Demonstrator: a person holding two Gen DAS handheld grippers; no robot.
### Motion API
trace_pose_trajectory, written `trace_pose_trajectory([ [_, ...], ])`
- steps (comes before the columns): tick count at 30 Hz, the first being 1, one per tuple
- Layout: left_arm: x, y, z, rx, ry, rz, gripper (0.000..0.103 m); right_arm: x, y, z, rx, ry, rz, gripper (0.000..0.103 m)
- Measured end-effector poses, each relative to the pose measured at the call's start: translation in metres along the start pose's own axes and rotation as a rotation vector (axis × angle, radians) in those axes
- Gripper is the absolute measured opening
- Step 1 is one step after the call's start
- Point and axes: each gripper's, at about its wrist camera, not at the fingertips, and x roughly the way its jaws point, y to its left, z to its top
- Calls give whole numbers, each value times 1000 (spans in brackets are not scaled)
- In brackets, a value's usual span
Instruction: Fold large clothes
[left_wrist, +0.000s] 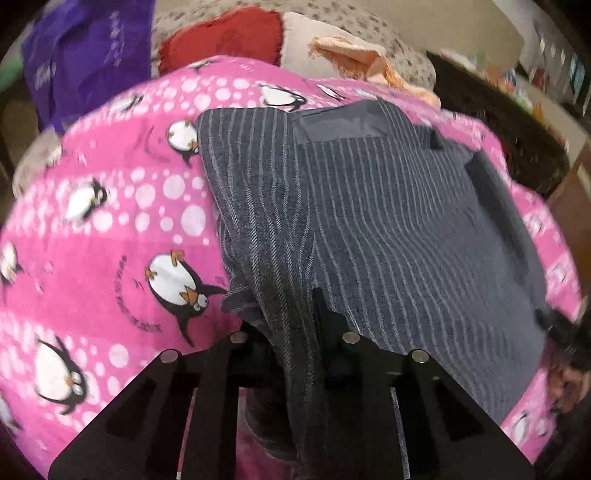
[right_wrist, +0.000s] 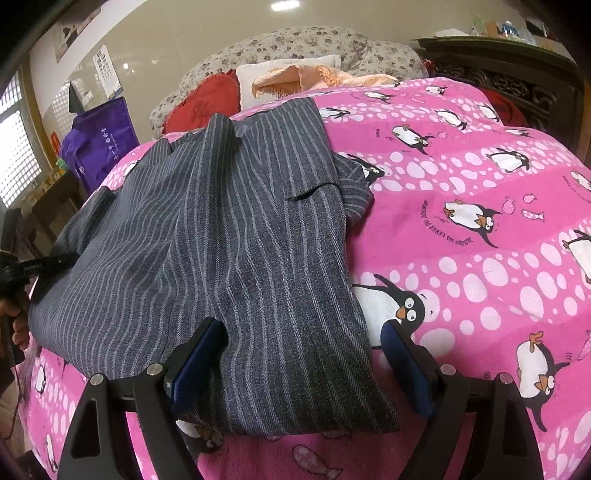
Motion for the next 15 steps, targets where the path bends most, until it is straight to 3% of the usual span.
trace_pose_trajectory([
  [4, 3, -13, 2, 140, 10, 56, 18, -20, 2, 0, -27, -20, -72, 86],
  [7, 9, -14, 1, 183, 10, 63, 21, -43, -3, -3, -117, -46, -210, 86],
  [10, 12, -6, 3, 135, 30, 58, 29, -53, -18, -8, -151, -29, -321, 86],
  [12, 12, -3, 4, 102, 48, 53, 29, -58, -30, -11, -142, -9, -369, 86],
  [13, 11, -3, 6, 89, 60, 53, 26, -59, -35, -11, -135, 1, -386, 86],
  [14, 9, -3, 8, 63, 74, 33, 14, -60, -40, -12, -126, 8, -403, 86],
  [15, 3, -3, 11, 30, 74, -5, 13, -61, -43, -11, -117, 12, -410, 86],
])
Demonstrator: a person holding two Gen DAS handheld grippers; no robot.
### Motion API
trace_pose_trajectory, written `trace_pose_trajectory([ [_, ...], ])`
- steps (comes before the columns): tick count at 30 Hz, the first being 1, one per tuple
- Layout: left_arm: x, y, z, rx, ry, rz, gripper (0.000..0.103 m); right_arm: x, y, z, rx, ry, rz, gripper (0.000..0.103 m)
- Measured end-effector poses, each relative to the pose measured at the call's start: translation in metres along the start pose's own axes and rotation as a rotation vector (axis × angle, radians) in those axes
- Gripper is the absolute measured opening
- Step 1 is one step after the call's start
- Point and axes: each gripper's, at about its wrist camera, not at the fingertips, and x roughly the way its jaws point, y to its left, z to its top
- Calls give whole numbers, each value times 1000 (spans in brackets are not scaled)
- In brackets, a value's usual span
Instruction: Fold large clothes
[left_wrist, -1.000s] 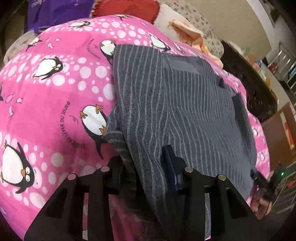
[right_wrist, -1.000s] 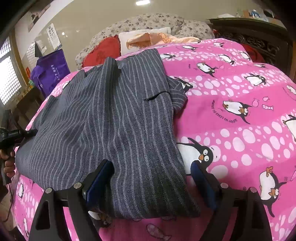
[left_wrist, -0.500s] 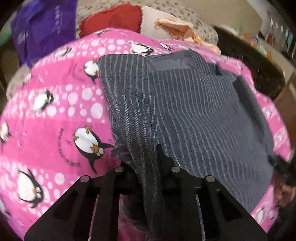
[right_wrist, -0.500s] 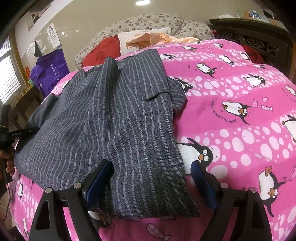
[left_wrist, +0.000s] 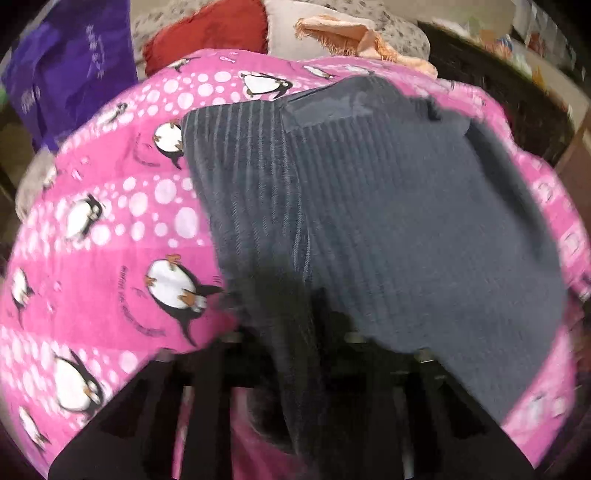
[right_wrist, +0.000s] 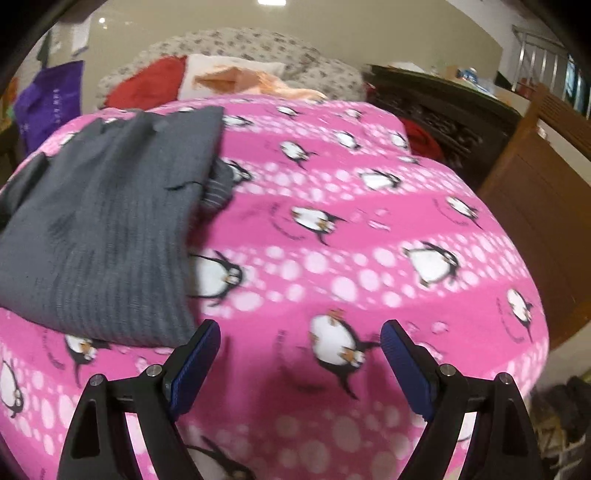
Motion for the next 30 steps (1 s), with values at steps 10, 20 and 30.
trace_pose_trajectory([
  [10, -64, -62, 53, -186, 11, -365, 10, -12, -30, -4, 156, -36, 40, 86],
  [20, -2, -199, 134, -219, 58, -329, 8, -38, -52, -43, 201, -46, 110, 86],
  [30, 93, -255, 109, -331, 130, -159, 11, -38, -90, -78, 275, -7, 120, 86],
])
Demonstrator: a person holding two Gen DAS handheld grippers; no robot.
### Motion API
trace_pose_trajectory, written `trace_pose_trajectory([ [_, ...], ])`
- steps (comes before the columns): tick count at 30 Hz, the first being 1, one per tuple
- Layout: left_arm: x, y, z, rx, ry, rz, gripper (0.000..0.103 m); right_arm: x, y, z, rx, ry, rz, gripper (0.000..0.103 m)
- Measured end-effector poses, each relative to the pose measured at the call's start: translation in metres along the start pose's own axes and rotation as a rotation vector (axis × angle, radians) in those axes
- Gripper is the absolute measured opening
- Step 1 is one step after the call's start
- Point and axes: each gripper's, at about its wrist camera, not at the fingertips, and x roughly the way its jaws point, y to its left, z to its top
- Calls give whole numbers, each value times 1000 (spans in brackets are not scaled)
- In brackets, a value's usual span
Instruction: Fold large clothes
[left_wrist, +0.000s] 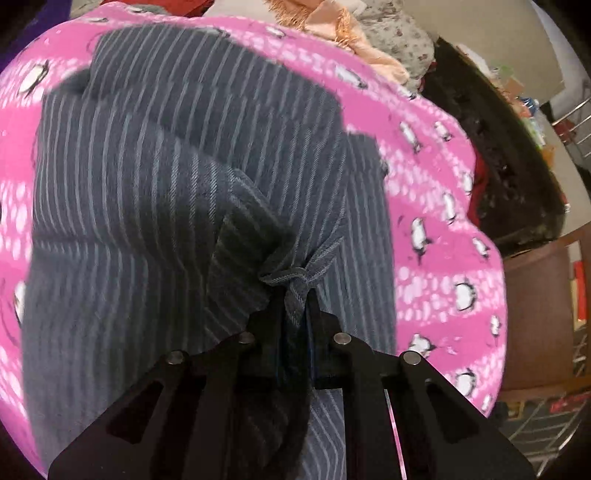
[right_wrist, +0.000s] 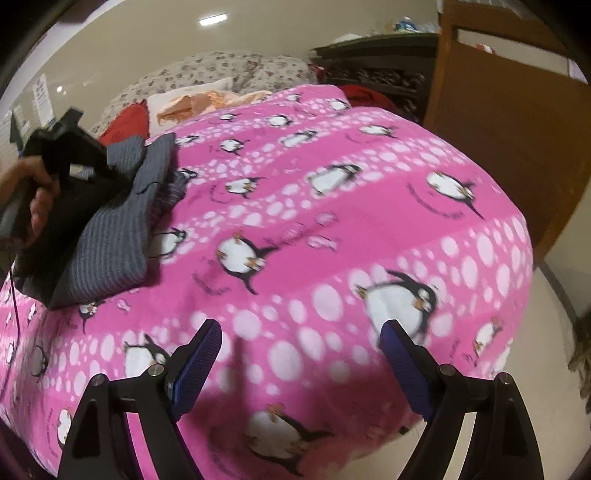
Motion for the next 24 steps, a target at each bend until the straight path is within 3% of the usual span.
trace_pose_trajectory([
  [4, -5, -17, -15, 9, -55, -41, 50, -7, -7, -6, 7, 7, -19, 86],
  [9, -47, -49, -28, 68, -18, -377, 51, -24, -1, -7, -18, -19, -42, 86],
  [13, -114, -39, -18, 130, -136, -445, 51, -34, 10, -2, -50, -48, -55, 86],
  [16, -150, -3, -10, 218, -240, -298, 52, -42, 23, 7, -83, -76, -49, 86],
  [20, -140, 80, -17, 242, -236, 28, 52, -51, 40, 23, -103, -118, -1, 86],
  [22, -126, 117, -29, 198, -198, 114, 52, -53, 50, 34, -112, -134, 51, 86],
  [24, -114, 154, -50, 118, -174, 135, 52, -54, 66, 51, -111, -155, 144, 86],
])
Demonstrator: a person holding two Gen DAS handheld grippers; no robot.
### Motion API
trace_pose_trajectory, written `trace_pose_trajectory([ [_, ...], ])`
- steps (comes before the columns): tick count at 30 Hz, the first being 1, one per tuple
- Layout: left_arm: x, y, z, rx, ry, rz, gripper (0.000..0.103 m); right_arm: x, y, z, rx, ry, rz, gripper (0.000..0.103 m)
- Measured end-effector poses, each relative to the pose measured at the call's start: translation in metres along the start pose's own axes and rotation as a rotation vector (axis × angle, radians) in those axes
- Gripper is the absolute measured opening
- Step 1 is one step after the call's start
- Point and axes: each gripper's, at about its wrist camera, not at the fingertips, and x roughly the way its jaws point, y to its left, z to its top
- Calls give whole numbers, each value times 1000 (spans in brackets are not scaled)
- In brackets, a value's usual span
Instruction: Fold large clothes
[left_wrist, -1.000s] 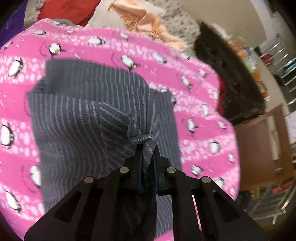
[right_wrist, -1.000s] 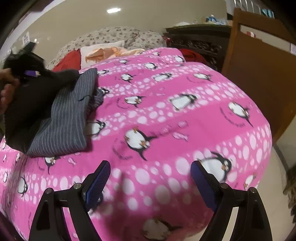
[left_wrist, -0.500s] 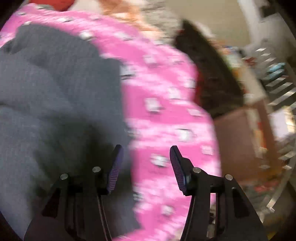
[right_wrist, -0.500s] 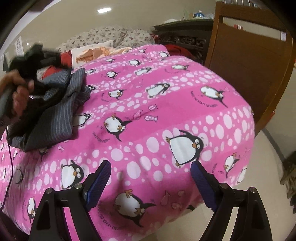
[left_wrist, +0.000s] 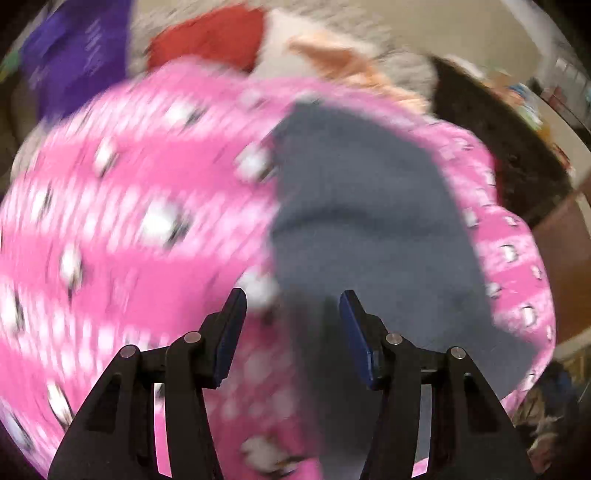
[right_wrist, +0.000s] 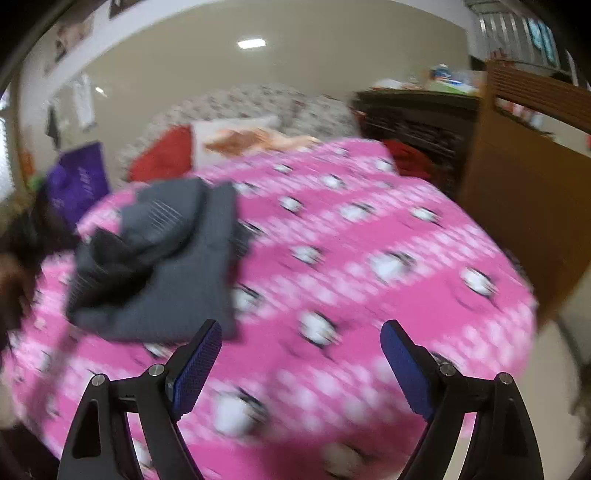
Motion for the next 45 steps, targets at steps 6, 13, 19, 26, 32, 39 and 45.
trace_pose_trajectory([
  [6, -13, 19, -54, -113, -110, -46, 52, 33, 56, 38, 101, 25, 376, 86],
  [13, -9, 21, -71, -130, -95, -58, 52, 121, 121, 36, 251, 214, 649, 86],
  [19, -6, 19, -76, -144, -104, -57, 52, 169, 146, 35, 421, 342, 696, 86],
  [26, -17, 27, -76, -191, -109, -119, 52, 161, 183, 70, 103, 276, 510, 22],
  [32, -41, 27, -74, -207, -166, -146, 52, 117, 134, 123, -67, 169, 476, 21],
  [39, -35, -13, -74, -107, -127, -178, 52, 202, 25, 32, 333, 436, 592, 22],
  [45, -47, -73, -61, 141, -216, -148, 52, 198, 11, 25, 419, 401, 626, 28],
])
